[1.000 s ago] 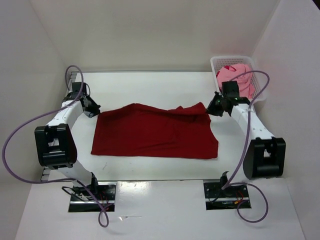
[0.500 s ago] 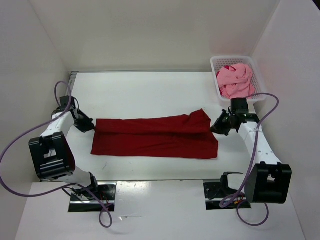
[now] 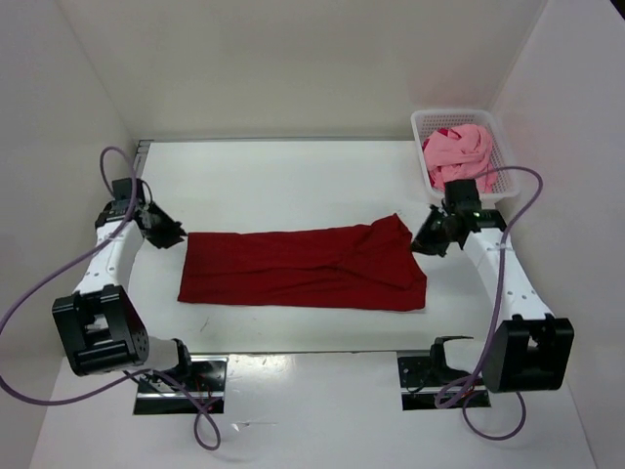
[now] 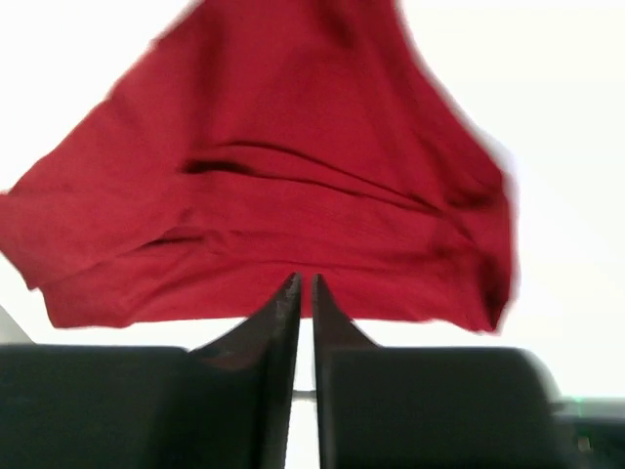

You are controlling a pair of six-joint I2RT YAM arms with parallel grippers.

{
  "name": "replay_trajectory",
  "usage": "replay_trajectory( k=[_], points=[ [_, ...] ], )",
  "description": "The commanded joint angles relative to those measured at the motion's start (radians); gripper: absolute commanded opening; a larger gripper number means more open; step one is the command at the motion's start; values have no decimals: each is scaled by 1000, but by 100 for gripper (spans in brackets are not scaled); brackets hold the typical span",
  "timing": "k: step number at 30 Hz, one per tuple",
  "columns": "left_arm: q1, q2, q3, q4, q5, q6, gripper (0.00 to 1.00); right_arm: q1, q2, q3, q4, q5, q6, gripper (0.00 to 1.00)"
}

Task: Fold and stack the t-shirts
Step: Fold the other side of the tshirt into a rectangle

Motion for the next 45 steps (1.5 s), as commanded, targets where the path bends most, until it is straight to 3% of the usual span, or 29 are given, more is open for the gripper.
replay_trajectory(
  k=[1,2,6,8,9,12,16,24,27,32,36,45],
  points=[
    [-110,2,11,70,30,2,28,149,112,79,159,10,29,4],
    [-175,21,2,105,30,-13,30,193,144,94,195,25,46,0],
    [-289,105,2,154,30,-39,31,408,318,186,343,140,83,2],
    [-316,156,2,183,54,-49,31,473,417,207,371,177,72,16],
    [-328,168,2,193,54,-49,31,487,445,232,371,230,63,28],
    [-352,193,-12,203,54,-49,31,507,499,241,386,297,43,41],
    [-353,214,-52,223,54,-49,31,507,523,241,366,358,32,48],
    [-371,223,-61,242,54,-58,31,525,603,252,326,383,12,48],
    [-371,223,-61,242,54,-67,31,545,612,263,291,383,12,42],
    [-371,223,-70,251,54,-67,31,554,556,228,260,364,12,17],
    [-371,223,-70,251,54,-67,31,563,493,177,224,302,12,9],
    [-371,223,-61,251,73,-76,31,672,395,34,185,72,37,7]
  ],
)
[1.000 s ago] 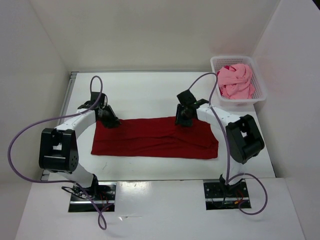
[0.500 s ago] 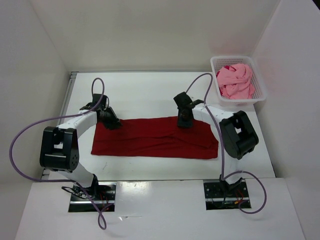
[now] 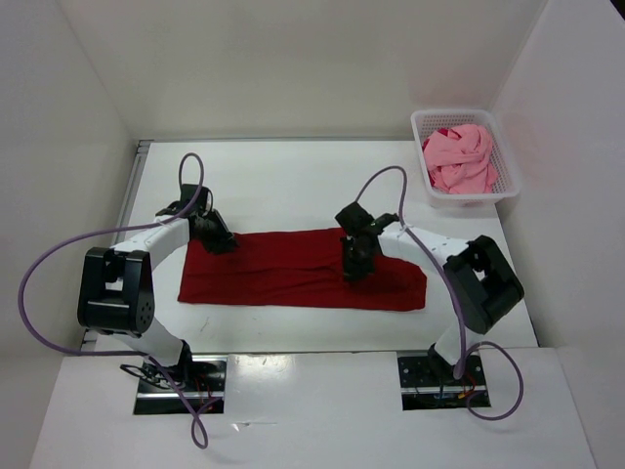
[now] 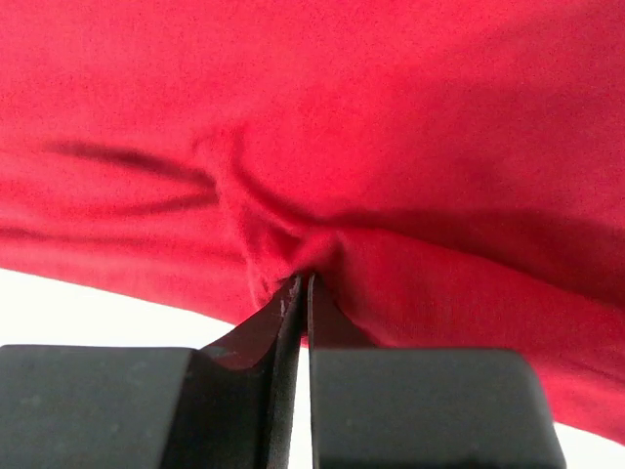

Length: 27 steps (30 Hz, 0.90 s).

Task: Fold and stack the t-shirts
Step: Fold the other side of the tshirt into a rectangle

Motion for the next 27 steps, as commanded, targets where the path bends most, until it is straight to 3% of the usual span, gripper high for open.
replay_trajectory(
  k=[1,2,3,9,10,14,17,19,20,24,27],
  points=[
    [-3,5,15,24,28,-18,31,44,-51,-38,-37,-127,43,8],
    [-3,5,16,24,28,-28,31,58,-63,-47,-37,-144,52,11],
    [-3,5,28,24,39,-28,31,58,-77,-47,-25,-173,61,20],
    [-23,-44,63,24,50,-37,31,-7,-129,57,-58,-151,37,35],
    [-51,-55,75,24,36,-37,31,-46,-140,67,-48,-151,37,33],
    [-158,-32,137,14,18,-37,32,-288,-194,12,99,-160,57,6],
    [-242,68,204,25,30,-46,34,-443,-174,-33,225,-141,72,3],
    [-272,112,241,34,30,-46,34,-508,-119,-24,259,-122,63,16],
    [-272,154,264,34,30,-46,34,-523,-101,-15,259,-110,63,29],
    [-270,223,273,45,30,-46,34,-558,-30,11,301,-53,54,44],
    [-195,241,214,66,41,-37,34,-558,54,31,342,-18,44,46]
  ],
)
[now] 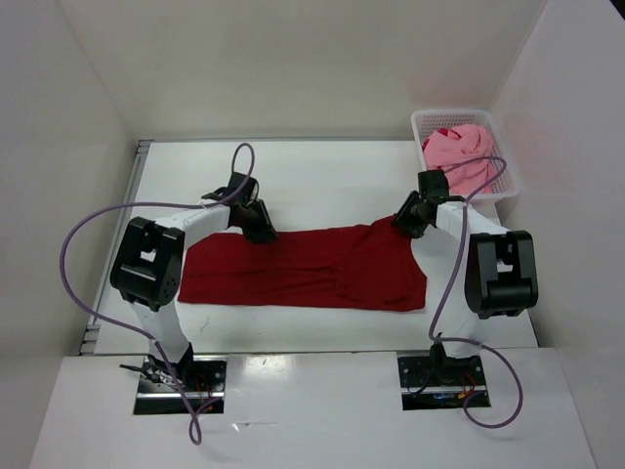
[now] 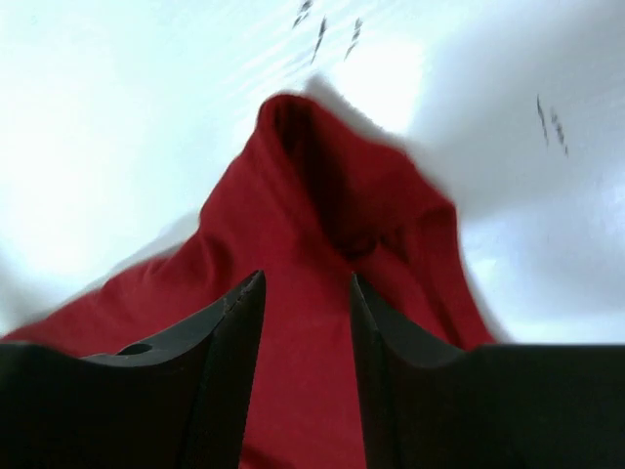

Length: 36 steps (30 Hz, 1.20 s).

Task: Fold and stack the t-shirts
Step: Fold the other side of the tshirt into a rectangle

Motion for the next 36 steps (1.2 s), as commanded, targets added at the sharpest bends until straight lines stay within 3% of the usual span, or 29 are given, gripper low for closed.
replay_trajectory(
  k=[1,4,6,9,13,20,22,24,27,36],
  points=[
    [66,3,-52,34,21,-9,34,-6,53,36,91,63,-19,44],
    [94,3,-86,34,30,-9,34,-6,62,24,120,72,-19,36],
    [124,3,-109,45,30,-9,34,-6,73,24,131,72,-19,22],
    [149,3,-121,45,39,-9,34,-6,73,24,131,97,-9,11],
    [204,3,-159,45,39,-9,34,-6,47,15,105,201,1,6],
    [328,-28,-201,45,21,-38,34,-16,94,14,68,213,10,6],
    [337,-69,-201,45,35,-38,34,-16,94,5,68,203,11,11],
    [338,-110,-201,45,61,-38,34,-16,64,5,68,184,11,27],
    [295,-164,-138,6,70,-26,36,-16,-7,30,41,158,11,41],
    [150,-250,-143,-39,61,16,39,14,-244,-10,-31,106,30,45]
  ],
)
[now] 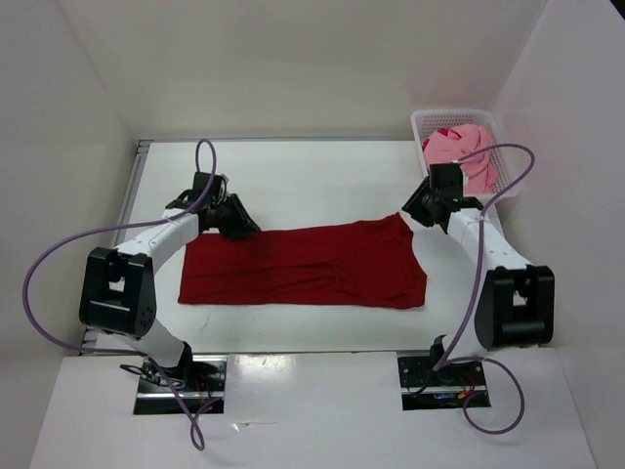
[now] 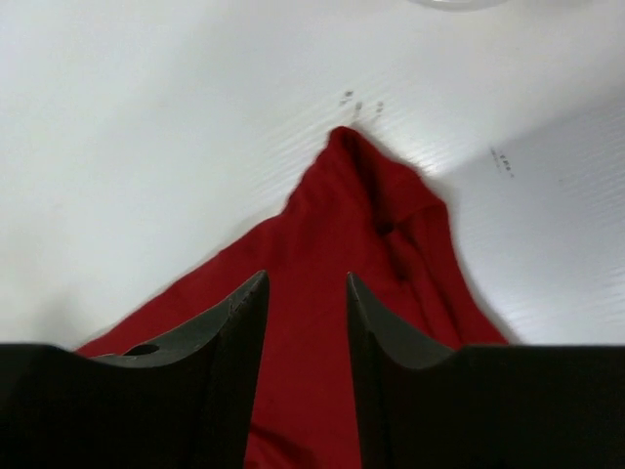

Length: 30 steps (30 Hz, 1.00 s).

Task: Fold and stack the t-shirts
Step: Fold the other side of the tshirt into a rectangle, then rotate the tshirt 90 degrees

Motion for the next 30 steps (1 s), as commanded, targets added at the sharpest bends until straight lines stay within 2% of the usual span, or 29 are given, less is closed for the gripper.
replay_trajectory(
  k=[1,3,4,7,10,12,16,19,20,22,23,24,25,26,28,29,30],
  points=[
    [-36,-13,-26,-43,-8,43,39,24,-99,-40,-29,-30,28,42],
    [-37,-4,-52,-43,-8,43,39,50,-110,-71,-17,-55,39,29],
    [-37,-4,-64,-43,-8,43,37,66,-110,-94,-17,-67,51,17],
    [-37,20,-74,-43,2,43,30,170,-67,-117,4,-85,94,2],
    [-46,-1,-51,-43,12,43,18,240,21,-145,59,-133,151,0],
    [-46,-38,-28,-43,12,43,14,256,62,-154,89,-151,185,0],
    [-67,-94,27,-79,12,64,12,267,131,-119,113,-142,195,0],
    [-87,-134,37,-89,12,83,12,267,250,-21,113,-142,195,0],
    [-87,-144,37,-101,12,83,12,267,339,14,113,-142,195,0],
    [-96,-179,37,-111,12,102,12,267,443,164,101,-133,183,0],
    [-96,-188,37,-125,12,102,13,267,558,232,69,-133,168,0],
    [-96,-200,37,-125,3,103,13,267,617,393,51,-133,159,0],
    [-106,-228,23,-136,2,103,15,267,675,488,29,-133,159,0],
    [-106,-242,8,-136,-10,103,16,267,738,724,-20,-144,137,0],
    [-106,-277,-3,-157,-20,103,18,267,978,1045,-122,-199,125,0],
    [-106,-277,-3,-158,-31,103,19,280,1067,1448,-264,-219,111,0],
    [-106,-291,-3,-174,-31,103,19,280,1264,1690,-340,-239,111,0]
  ],
)
